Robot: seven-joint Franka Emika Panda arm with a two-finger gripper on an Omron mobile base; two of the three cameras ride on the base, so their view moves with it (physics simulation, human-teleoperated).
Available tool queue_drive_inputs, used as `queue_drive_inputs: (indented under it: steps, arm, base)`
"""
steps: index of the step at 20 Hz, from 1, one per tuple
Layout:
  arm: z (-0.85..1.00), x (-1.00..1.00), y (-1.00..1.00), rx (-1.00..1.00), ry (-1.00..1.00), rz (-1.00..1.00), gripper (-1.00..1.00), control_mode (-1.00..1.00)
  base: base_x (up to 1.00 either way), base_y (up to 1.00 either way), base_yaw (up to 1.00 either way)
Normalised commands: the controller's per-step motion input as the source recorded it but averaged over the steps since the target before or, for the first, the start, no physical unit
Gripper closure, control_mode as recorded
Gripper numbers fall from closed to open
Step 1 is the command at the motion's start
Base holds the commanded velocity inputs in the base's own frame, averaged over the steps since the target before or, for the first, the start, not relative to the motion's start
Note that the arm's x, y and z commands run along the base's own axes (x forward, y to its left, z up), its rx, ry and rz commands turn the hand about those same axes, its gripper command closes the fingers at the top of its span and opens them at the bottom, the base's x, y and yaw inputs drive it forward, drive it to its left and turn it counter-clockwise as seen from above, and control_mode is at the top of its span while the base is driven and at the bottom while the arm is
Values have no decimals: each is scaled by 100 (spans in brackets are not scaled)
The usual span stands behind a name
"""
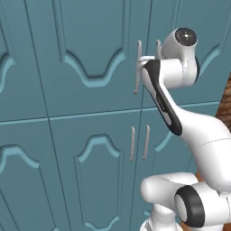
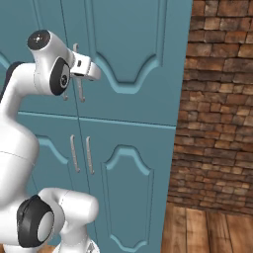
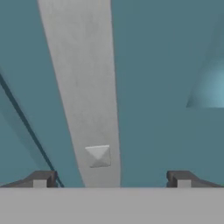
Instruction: Retrieve the bowl from the cabinet, then place the raw meat into the bowl to avoid contamination.
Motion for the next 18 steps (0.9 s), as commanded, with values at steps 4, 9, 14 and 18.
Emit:
queue_drive_inputs:
  steps: [4, 9, 14, 18]
  arm:
    - [-18, 34, 0, 0, -4, 1, -100, -100]
    - [-25, 34, 1, 0, -2, 1, 100, -100]
    - [-10, 24, 7, 0, 0, 0, 100, -100]
    - [-7, 1, 0, 0, 1, 0, 100, -100]
  base:
    - [0, 0, 0]
    - [0, 0, 0]
    - [0, 0, 0]
    - [0, 0, 0]
